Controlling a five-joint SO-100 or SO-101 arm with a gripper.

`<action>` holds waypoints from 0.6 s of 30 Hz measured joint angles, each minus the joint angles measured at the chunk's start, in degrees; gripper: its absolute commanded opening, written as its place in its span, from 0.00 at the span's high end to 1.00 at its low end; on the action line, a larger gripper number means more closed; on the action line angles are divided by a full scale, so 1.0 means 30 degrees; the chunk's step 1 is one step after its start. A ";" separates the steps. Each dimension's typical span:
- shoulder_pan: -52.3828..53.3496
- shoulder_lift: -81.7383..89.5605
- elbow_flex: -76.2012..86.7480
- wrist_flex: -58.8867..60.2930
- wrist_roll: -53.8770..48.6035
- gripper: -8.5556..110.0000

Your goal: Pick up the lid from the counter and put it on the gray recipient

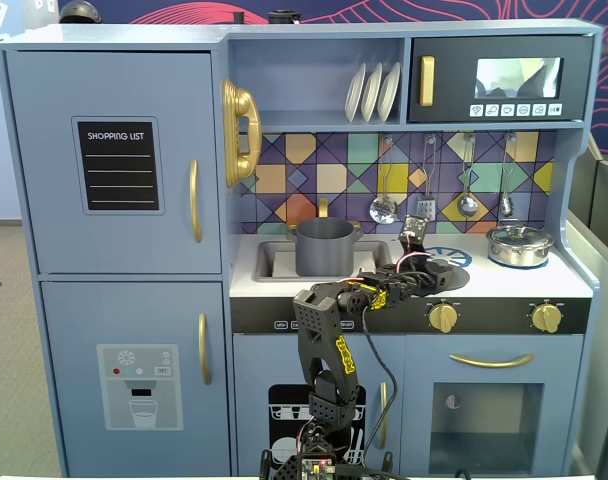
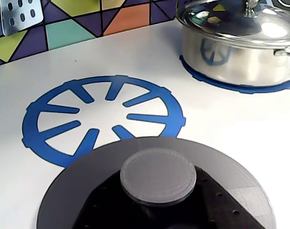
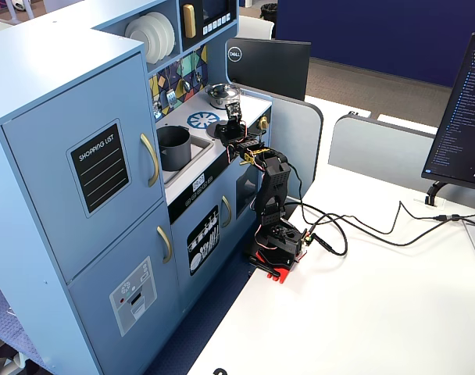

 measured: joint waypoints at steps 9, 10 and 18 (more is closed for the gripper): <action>-0.0059 -0.0029 -0.3428 0.1260 -0.0293 0.93; -0.0059 -0.0029 -0.4072 0.1699 -0.0293 0.93; -0.1553 0.0937 -0.8701 0.6650 0.0146 0.93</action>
